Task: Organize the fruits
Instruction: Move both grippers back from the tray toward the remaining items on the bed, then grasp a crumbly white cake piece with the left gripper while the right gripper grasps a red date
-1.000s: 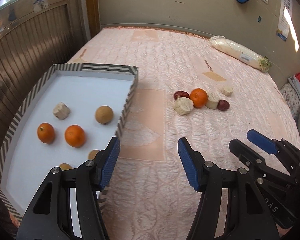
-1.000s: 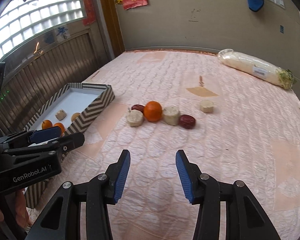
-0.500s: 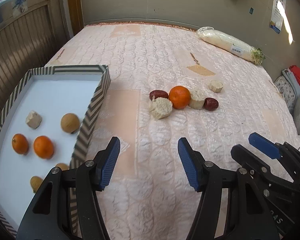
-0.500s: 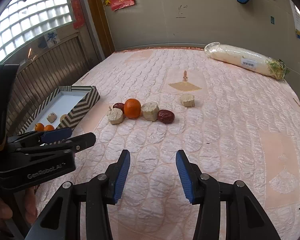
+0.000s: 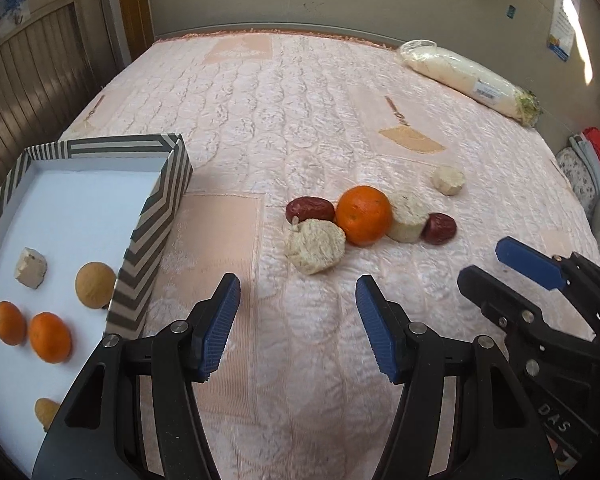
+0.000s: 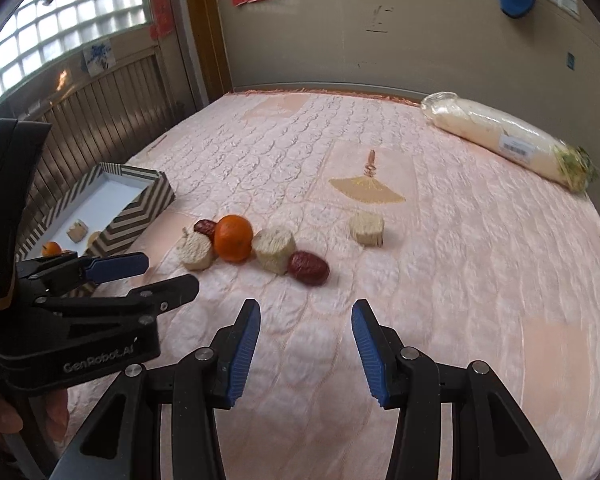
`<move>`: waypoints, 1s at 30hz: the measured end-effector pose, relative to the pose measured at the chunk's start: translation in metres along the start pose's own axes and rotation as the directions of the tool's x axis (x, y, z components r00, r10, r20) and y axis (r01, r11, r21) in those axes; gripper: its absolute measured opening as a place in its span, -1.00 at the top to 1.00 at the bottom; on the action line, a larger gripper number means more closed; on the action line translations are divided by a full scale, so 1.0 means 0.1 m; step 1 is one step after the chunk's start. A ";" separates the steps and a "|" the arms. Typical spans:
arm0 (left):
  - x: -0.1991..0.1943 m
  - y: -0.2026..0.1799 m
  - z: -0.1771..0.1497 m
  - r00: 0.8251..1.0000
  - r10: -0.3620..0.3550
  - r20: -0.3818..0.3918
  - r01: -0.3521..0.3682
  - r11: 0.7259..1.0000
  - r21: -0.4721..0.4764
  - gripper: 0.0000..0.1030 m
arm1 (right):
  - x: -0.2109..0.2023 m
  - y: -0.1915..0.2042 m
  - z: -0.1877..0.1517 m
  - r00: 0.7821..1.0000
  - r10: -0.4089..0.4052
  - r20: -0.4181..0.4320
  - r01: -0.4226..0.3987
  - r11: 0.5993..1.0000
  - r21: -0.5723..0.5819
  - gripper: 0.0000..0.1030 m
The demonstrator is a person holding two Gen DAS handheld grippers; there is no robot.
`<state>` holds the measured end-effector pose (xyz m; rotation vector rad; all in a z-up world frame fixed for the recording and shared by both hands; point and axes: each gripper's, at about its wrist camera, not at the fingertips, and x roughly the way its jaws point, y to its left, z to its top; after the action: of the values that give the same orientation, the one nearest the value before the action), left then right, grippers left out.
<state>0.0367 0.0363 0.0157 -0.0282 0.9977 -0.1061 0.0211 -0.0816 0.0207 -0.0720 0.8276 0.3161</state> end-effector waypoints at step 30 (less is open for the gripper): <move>-0.05 -0.07 -0.05 0.997 0.014 0.072 -0.016 0.999 0.036 0.46 | 0.05 -0.16 -0.05 0.999 0.039 0.010 -0.039 0.999 0.035 0.49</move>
<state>0.0292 0.0297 0.0181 0.0086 0.9241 -0.1086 0.0251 -0.0967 0.0128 -0.0215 0.8255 0.3382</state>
